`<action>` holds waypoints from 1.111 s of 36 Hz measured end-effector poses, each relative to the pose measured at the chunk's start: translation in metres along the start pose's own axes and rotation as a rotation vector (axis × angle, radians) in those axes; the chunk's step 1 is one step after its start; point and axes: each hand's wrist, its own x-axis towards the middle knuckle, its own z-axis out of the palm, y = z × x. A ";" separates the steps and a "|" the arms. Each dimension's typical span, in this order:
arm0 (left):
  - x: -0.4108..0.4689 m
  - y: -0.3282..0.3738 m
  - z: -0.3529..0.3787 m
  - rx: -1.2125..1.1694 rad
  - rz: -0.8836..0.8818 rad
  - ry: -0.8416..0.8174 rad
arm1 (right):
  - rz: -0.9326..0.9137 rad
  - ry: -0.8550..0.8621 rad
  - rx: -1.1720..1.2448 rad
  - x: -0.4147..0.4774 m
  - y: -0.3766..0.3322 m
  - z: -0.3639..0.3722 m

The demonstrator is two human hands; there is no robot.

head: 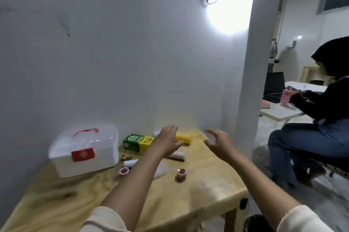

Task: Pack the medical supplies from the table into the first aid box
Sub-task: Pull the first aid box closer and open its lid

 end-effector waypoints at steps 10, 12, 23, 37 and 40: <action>-0.080 -0.151 -0.066 -0.024 -0.300 0.136 | -0.360 -0.170 0.104 0.040 -0.141 0.101; -0.096 -0.180 -0.074 -0.024 -0.320 0.180 | -0.416 -0.203 0.091 0.043 -0.162 0.121; -0.149 -0.280 -0.073 -0.137 -0.573 0.274 | -0.791 -0.175 -0.083 0.053 -0.211 0.212; -0.121 -0.307 -0.038 -0.436 -0.454 0.560 | -0.908 0.122 -0.243 0.075 -0.211 0.261; -0.121 -0.305 -0.035 -0.434 -0.410 0.601 | -0.961 0.120 -0.212 0.081 -0.205 0.261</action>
